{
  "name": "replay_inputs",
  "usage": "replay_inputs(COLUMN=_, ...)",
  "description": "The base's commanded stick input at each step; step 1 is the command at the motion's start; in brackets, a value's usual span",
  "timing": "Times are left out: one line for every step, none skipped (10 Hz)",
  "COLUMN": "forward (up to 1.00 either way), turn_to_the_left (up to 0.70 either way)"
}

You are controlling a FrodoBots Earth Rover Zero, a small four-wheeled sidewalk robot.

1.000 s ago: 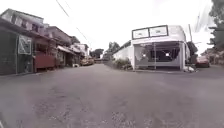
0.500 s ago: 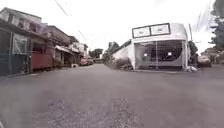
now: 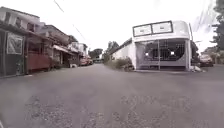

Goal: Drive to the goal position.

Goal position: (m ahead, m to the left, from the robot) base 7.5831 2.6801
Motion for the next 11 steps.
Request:
replay_inputs(forward=0.7, turn_to_the_left=0.0)
replay_inputs(forward=0.7, turn_to_the_left=0.0)
replay_inputs(forward=0.7, turn_to_the_left=0.0)
replay_inputs(forward=0.7, turn_to_the_left=0.0)
replay_inputs(forward=0.7, turn_to_the_left=0.0)
replay_inputs(forward=0.7, turn_to_the_left=0.0)
replay_inputs(forward=0.7, turn_to_the_left=0.0)
replay_inputs(forward=0.7, turn_to_the_left=0.0)
replay_inputs(forward=0.7, turn_to_the_left=0.0)
replay_inputs(forward=0.7, turn_to_the_left=0.0)
replay_inputs(forward=0.7, turn_to_the_left=0.0)
